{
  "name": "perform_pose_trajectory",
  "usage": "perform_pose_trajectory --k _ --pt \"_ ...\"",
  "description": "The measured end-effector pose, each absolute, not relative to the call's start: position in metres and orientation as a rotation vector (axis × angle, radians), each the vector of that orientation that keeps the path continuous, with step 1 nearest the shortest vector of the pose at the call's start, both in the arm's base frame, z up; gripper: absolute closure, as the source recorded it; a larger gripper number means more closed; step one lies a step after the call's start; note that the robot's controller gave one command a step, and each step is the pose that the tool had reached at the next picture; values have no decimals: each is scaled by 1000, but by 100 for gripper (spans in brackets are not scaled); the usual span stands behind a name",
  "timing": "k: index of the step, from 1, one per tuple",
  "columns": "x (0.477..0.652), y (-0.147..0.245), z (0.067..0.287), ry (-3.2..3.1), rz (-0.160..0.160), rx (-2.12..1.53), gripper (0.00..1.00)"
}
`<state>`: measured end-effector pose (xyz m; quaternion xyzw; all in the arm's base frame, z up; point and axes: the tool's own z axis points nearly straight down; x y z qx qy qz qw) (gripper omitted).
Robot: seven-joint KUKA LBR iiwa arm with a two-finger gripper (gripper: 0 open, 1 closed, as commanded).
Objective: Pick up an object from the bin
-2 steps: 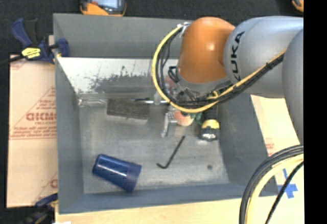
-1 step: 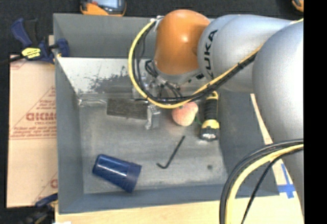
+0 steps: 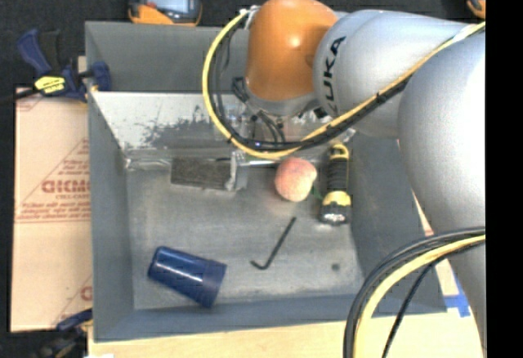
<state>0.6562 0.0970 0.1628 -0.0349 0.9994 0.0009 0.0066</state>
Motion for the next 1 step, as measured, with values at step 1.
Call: perform_pose_trajectory --k 1 --pt "649 112 133 3134 6 -20 0"
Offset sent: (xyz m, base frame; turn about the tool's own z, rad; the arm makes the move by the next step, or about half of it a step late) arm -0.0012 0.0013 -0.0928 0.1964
